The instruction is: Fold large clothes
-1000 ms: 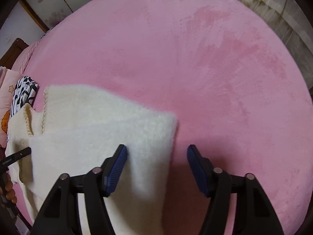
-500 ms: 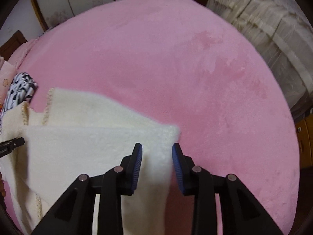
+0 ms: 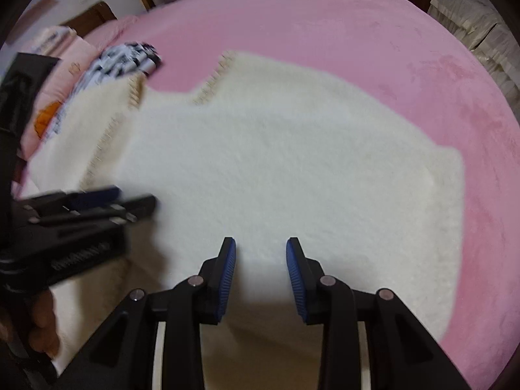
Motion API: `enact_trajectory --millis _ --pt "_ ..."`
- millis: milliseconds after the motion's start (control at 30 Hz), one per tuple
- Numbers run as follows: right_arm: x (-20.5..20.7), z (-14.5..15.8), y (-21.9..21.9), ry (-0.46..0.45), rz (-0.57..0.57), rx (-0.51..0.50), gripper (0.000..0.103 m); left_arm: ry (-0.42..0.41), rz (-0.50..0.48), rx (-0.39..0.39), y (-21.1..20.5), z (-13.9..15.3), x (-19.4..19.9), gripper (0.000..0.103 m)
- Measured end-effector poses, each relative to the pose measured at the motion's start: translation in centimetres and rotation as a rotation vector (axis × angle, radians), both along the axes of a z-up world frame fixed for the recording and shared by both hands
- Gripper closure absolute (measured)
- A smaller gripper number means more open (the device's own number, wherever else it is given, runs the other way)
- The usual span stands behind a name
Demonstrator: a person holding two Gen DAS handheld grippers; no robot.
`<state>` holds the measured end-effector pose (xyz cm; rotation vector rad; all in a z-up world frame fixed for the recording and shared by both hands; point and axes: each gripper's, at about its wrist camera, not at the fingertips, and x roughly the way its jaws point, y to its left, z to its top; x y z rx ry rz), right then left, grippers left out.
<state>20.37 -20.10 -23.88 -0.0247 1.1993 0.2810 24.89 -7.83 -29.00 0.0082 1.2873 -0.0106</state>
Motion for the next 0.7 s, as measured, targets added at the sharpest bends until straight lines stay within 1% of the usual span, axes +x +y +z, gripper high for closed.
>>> enact_trajectory --millis 33,67,100,133,167,233,333,433,467,533,567,700 --pt "-0.3 -0.3 -0.8 -0.006 -0.001 -0.019 0.081 -0.005 -0.004 0.005 0.1 0.0 -0.1 0.048" --pt "-0.5 -0.3 -1.6 -0.011 -0.004 -0.034 0.084 -0.006 0.003 0.007 0.6 -0.1 -0.1 0.045" --pt "-0.6 -0.3 -2.6 -0.018 -0.013 -0.056 0.086 -0.006 0.011 0.003 1.0 0.1 -0.2 0.045" --pt "-1.0 -0.1 -3.8 -0.026 -0.027 -0.075 0.093 -0.005 0.019 -0.003 1.5 0.1 -0.2 0.045" --pt "-1.3 -0.2 -4.9 -0.025 -0.037 -0.077 0.094 -0.003 0.030 -0.013 2.0 0.2 -0.1 0.045" --pt "-1.4 0.0 -7.1 -0.021 -0.079 -0.103 0.094 0.000 0.055 -0.030 3.0 0.5 -0.1 0.045" --pt "-1.7 0.3 -9.7 -0.001 -0.137 -0.071 0.094 0.000 0.095 -0.021 3.7 1.0 -0.3 0.045" --pt "-1.8 0.6 -10.0 0.016 -0.159 -0.060 0.094 0.009 0.125 -0.016 4.0 1.6 -0.9 0.045" --pt "-2.0 0.9 -10.0 0.020 -0.162 -0.062 0.090 0.015 0.135 -0.018 3.9 1.8 -1.0 0.045" --pt "-2.1 1.3 -9.6 0.035 -0.167 -0.067 0.090 0.022 0.149 -0.029 3.9 2.7 -1.5 0.045" --pt "-2.4 1.6 -10.0 0.043 -0.168 -0.065 0.090 0.019 0.152 -0.035 3.9 3.0 -1.7 0.045" --pt "-2.8 3.3 -10.6 0.069 -0.185 -0.006 0.089 -0.018 0.158 -0.053 3.2 5.9 -2.9 0.045"
